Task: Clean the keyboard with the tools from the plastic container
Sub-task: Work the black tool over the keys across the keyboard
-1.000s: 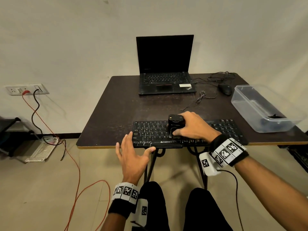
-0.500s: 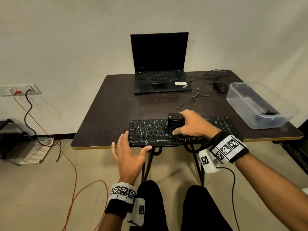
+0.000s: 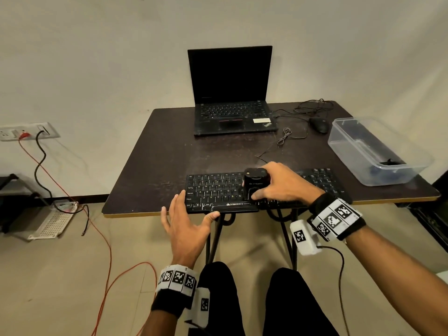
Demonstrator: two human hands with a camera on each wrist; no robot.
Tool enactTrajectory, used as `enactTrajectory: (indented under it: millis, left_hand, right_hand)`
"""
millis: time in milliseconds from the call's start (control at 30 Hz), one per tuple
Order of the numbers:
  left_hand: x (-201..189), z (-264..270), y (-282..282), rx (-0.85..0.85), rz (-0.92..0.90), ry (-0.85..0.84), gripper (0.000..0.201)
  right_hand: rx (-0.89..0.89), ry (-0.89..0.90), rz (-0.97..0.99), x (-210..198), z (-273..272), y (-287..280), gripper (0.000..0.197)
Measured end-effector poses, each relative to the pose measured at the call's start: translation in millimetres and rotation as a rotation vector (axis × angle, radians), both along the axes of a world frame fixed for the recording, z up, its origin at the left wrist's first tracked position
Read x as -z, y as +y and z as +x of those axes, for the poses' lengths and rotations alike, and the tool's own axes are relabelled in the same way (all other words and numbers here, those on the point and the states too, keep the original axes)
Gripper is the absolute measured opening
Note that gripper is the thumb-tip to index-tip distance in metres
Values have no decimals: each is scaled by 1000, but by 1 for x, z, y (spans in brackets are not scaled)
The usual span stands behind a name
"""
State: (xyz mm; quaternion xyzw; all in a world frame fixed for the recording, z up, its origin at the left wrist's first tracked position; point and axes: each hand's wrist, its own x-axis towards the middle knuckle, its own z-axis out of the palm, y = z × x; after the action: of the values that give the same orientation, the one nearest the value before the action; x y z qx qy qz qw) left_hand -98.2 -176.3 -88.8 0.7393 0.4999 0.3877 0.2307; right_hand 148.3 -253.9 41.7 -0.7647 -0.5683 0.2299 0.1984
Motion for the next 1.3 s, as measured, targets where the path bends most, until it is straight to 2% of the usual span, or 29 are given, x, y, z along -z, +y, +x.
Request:
enactTrajectory:
  millis: [133, 267, 400, 533, 667, 800, 933, 1033, 1100, 1233, 1300]
  left_hand:
    - [1, 0, 1, 4, -12, 17, 110]
    - [0, 0, 0, 6, -11, 19, 111]
    - [-1, 0, 0, 4, -24, 28, 111]
    - [1, 0, 0, 13, -8, 25, 111]
    - [2, 1, 1, 5, -10, 35, 110]
    - [3, -1, 3, 9, -1, 49, 112]
    - [3, -1, 3, 11, -8, 63, 113]
    - [2, -2, 7, 16, 56, 127, 115]
    - [-4, -2, 12, 55, 144, 178, 116]
    - [-26, 16, 25, 260, 336, 342, 125]
    - [-38, 35, 32, 388, 367, 439, 129]
  right_hand:
    - [122, -40, 82, 4, 9, 3, 25]
    - [15, -10, 12, 4, 6, -2, 22]
    - [133, -37, 89, 5, 12, -3, 23]
    - [32, -13, 50, 6, 6, -12, 25]
    - [160, -51, 124, 10, 12, -9, 27]
    - [24, -45, 73, 13, 4, -12, 25]
    - [159, -109, 161, 15, 12, -7, 39]
    - [82, -110, 204, 21, 8, -13, 38]
    - [27, -75, 214, 26, 4, -20, 35]
    - [171, -83, 305, 29, 15, -24, 33]
    - [167, -58, 327, 30, 15, -25, 36]
